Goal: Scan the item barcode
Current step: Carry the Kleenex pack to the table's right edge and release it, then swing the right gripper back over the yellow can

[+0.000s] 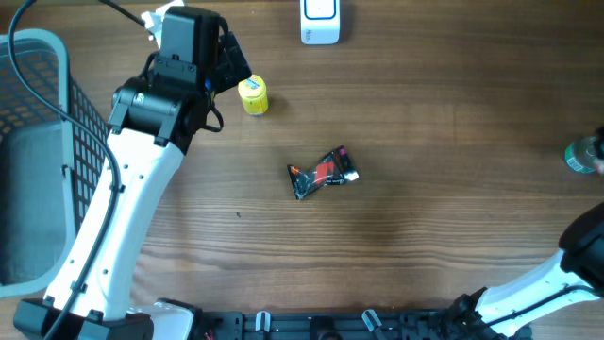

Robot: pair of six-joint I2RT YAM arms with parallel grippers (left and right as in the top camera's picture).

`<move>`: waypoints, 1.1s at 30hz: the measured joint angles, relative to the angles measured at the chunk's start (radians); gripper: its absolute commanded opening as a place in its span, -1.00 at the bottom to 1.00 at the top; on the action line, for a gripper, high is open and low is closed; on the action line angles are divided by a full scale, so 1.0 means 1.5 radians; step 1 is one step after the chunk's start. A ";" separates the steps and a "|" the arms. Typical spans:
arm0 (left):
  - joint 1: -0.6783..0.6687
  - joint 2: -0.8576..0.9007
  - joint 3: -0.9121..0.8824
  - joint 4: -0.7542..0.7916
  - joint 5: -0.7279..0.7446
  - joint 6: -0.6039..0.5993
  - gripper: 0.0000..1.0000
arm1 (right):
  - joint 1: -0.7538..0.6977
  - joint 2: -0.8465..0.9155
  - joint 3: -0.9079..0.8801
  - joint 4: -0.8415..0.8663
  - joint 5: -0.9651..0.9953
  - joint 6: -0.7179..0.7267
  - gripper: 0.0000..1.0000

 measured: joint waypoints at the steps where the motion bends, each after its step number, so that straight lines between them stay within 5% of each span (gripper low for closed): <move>1: 0.000 0.000 0.000 0.000 0.000 0.000 1.00 | -0.003 0.000 -0.020 0.009 0.003 0.004 -0.66; 6: 0.000 0.000 0.000 -0.003 0.001 0.000 1.00 | -0.024 0.000 -0.123 0.060 0.012 0.022 -0.65; 9: 0.000 0.000 0.000 -0.003 0.003 0.000 1.00 | -0.029 0.000 -0.138 0.067 0.016 0.030 0.04; 11: 0.000 0.000 0.000 -0.004 0.003 0.000 1.00 | -0.030 0.000 -0.138 0.075 0.018 0.034 0.22; 15: 0.000 0.000 0.000 -0.005 0.003 0.000 1.00 | -0.030 0.000 -0.138 0.100 0.017 0.028 0.98; 33: 0.001 0.000 0.000 0.020 0.003 0.039 1.00 | -0.006 -0.053 -0.105 0.092 -0.105 -0.056 1.00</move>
